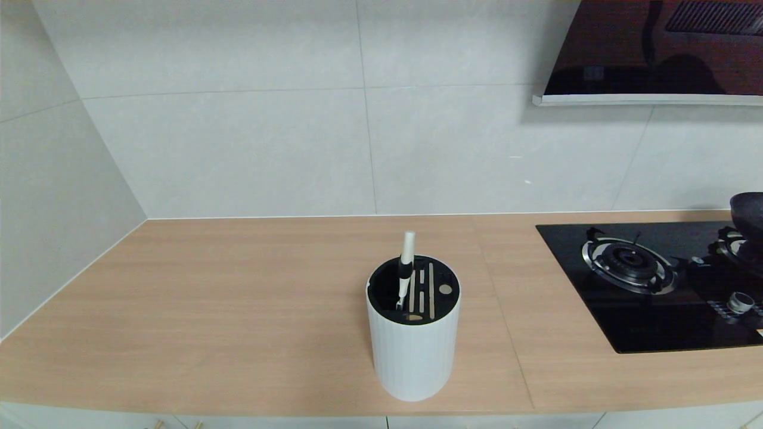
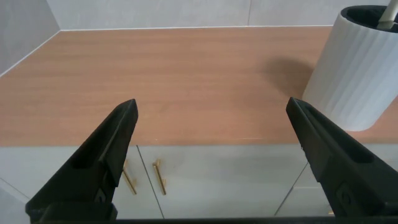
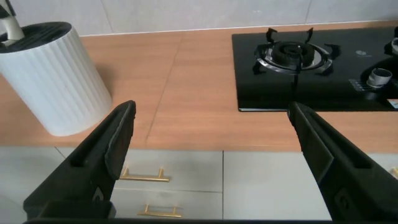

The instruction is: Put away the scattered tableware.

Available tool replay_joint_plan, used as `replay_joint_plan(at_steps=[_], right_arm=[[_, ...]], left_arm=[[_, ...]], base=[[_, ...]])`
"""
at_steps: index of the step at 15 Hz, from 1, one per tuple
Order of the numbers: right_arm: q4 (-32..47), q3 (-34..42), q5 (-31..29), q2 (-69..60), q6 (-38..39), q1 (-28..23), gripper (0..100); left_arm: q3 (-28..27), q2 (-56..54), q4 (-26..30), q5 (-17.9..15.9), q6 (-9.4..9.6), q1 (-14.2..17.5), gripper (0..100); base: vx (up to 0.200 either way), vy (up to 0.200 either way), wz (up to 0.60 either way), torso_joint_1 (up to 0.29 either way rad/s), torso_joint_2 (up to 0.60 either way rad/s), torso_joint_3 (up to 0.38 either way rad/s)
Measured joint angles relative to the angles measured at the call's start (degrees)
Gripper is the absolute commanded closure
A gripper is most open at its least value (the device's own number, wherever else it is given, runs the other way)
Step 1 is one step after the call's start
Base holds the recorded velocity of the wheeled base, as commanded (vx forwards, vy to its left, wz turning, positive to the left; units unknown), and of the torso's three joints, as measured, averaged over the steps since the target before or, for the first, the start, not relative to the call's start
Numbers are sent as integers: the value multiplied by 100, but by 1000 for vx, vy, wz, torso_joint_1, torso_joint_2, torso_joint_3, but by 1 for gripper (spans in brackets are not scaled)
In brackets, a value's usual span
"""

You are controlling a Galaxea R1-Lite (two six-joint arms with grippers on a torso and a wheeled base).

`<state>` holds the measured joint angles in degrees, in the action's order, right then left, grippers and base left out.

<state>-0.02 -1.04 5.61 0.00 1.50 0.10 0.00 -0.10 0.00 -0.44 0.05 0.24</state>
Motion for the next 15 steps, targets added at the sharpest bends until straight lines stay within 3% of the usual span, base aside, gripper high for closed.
replay_joint_plan(at_steps=[4, 7, 15], right_arm=[[2, 7, 306, 0, -533, -5, 0], [2, 57, -623, 16, -126, -15, 0], [2, 104, -315, 7, -316, 6, 0]], left_arm=[[0, 0, 0, 0, 2, 0, 0], [-5, 0, 0, 0, 5, 0, 0], [0, 0, 0, 0, 5, 0, 0]], base=[[0, 0, 0, 0, 0, 0], [0, 0, 0, 0, 0, 0], [0, 0, 0, 0, 0, 0]])
